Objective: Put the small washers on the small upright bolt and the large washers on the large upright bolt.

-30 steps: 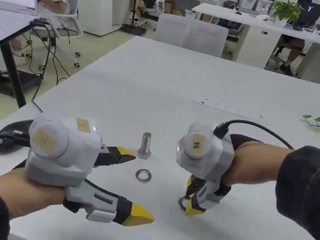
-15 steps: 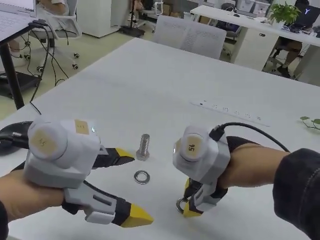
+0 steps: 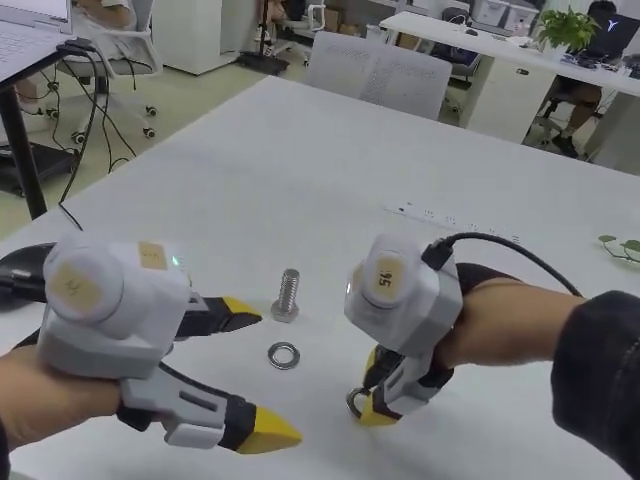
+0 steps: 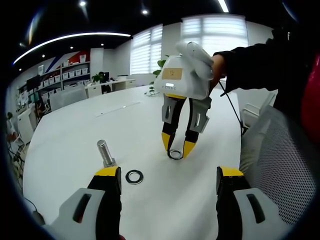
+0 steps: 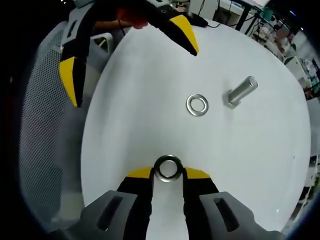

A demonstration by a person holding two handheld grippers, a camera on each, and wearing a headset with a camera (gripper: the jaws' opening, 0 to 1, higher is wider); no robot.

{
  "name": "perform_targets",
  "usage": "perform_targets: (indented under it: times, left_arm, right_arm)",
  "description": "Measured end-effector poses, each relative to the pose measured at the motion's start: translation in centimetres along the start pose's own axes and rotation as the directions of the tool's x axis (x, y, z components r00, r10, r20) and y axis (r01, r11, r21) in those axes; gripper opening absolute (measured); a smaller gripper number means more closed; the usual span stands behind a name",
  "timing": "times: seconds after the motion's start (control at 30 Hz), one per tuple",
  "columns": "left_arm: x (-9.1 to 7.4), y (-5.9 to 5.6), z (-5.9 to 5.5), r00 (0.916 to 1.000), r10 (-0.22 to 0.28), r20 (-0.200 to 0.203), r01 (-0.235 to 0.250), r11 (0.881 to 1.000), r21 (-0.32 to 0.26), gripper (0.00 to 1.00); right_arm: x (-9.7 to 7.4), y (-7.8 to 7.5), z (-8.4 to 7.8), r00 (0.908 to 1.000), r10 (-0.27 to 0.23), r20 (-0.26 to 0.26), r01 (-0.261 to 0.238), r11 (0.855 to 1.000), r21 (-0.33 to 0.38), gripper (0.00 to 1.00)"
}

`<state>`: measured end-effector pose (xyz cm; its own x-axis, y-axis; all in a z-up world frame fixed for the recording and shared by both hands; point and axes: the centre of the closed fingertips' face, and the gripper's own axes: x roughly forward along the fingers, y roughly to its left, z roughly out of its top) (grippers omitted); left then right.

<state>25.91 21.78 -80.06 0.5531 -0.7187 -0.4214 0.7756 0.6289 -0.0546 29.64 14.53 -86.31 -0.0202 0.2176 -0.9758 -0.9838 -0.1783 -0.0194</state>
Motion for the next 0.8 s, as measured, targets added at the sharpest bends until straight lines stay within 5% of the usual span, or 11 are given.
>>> perform_targets:
  times: [0.8]
  left_arm:
    - [-1.4, 1.7, -0.3, 0.995, 0.091, 0.041, -0.089, 0.995, -0.049, 0.77]
  right_arm:
    - [-2.2, -1.5, 2.1, 0.9972, -0.062, 0.041, 0.063, 0.998, -0.022, 0.24]
